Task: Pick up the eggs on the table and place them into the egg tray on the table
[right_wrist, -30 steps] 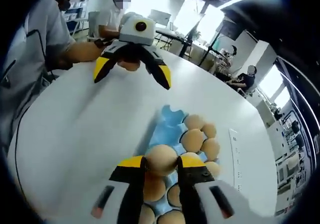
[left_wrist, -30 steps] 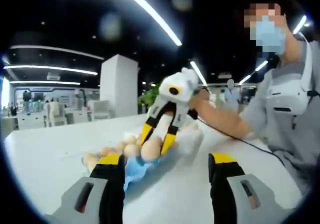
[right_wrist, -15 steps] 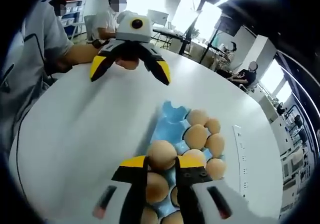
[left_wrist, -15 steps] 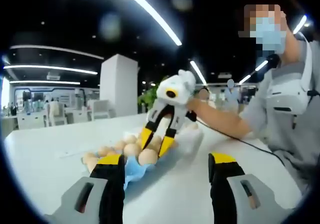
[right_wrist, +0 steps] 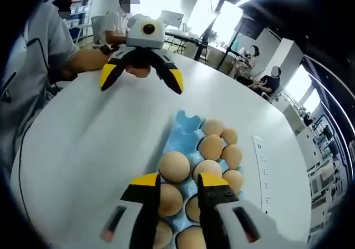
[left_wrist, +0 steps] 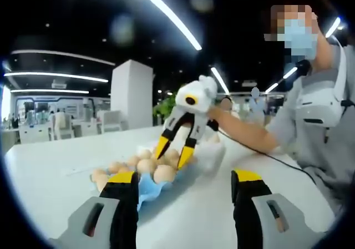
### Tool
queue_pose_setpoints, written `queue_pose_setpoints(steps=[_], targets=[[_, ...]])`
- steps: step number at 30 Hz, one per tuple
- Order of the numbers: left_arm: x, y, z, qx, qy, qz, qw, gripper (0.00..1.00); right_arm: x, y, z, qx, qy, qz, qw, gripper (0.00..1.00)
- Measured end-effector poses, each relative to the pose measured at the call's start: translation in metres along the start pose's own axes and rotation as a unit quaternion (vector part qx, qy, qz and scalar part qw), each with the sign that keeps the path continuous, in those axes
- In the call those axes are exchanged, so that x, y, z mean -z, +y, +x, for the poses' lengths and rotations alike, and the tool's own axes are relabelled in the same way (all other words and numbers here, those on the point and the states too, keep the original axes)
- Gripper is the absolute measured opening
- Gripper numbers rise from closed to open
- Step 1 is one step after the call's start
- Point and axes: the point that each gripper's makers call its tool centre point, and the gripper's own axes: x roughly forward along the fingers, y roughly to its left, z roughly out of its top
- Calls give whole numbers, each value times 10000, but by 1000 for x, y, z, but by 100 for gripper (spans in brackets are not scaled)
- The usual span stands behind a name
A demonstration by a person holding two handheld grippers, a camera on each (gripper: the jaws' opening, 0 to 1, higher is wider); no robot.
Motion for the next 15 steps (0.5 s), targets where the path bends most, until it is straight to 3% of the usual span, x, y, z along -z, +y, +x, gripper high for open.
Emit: queue_pose_setpoints(steps=[15], targets=[[1, 3, -1, -12, 9, -17, 10000, 69, -1, -9, -14, 153, -52, 74, 9998, 32]])
